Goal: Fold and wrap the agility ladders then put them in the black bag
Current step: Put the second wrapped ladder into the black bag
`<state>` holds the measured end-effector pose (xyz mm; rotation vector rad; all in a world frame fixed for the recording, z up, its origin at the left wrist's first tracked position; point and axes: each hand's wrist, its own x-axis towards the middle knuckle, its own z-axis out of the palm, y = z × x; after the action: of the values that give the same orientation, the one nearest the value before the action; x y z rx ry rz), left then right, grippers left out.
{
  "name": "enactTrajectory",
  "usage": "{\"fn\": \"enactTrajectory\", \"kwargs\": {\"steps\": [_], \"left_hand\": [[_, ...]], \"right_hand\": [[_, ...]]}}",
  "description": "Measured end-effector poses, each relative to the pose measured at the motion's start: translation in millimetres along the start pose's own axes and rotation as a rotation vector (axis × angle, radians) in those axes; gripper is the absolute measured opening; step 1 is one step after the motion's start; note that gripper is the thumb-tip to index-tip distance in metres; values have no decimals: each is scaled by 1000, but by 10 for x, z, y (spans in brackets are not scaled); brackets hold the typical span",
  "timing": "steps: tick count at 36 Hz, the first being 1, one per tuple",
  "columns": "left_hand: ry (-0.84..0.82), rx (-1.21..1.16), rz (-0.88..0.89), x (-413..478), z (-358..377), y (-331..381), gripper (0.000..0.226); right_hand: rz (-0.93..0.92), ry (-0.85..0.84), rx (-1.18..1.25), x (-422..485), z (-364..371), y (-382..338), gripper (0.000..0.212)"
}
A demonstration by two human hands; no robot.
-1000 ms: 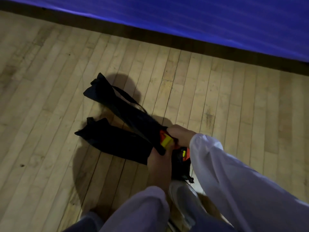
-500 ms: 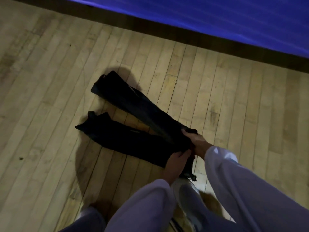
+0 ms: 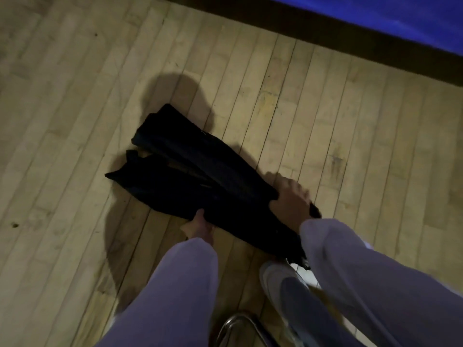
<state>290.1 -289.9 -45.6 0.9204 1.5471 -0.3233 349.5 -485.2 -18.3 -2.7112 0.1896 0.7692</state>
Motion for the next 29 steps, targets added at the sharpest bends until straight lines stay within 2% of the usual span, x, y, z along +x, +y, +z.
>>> {"fn": "enactTrajectory", "kwargs": {"steps": [2,4,7,9,11,15,20,23,27,29], "left_hand": [[-9,-95,-7,38,46,11,41],[-51,-127,18,31,88,14,45],[-13,-117,91,68,148,34,31],[-52,-155,91,91,197,66,33],[-95,-142,84,164,237,92,36],[-111,-92,77,209,278,188,32],[-214,22,58,280,175,240,44],[-241,15,87,136,77,308,39],[-254,-45,106,-249,-119,527,38],[-255,-73,133,-512,-235,700,39]], "right_hand": [[-178,-195,65,163,52,-253,73],[-192,-351,121,336,148,-491,77],[-229,-320,-24,512,332,-745,109],[-273,-258,-176,591,465,-819,113],[-251,-307,-209,651,557,-876,100],[-310,-425,-56,689,640,-910,75],[-305,-457,83,654,615,-908,72],[-303,-507,169,553,555,-979,78],[-332,-550,165,304,141,-1302,51],[-368,-566,144,162,-183,-1530,52]]}}
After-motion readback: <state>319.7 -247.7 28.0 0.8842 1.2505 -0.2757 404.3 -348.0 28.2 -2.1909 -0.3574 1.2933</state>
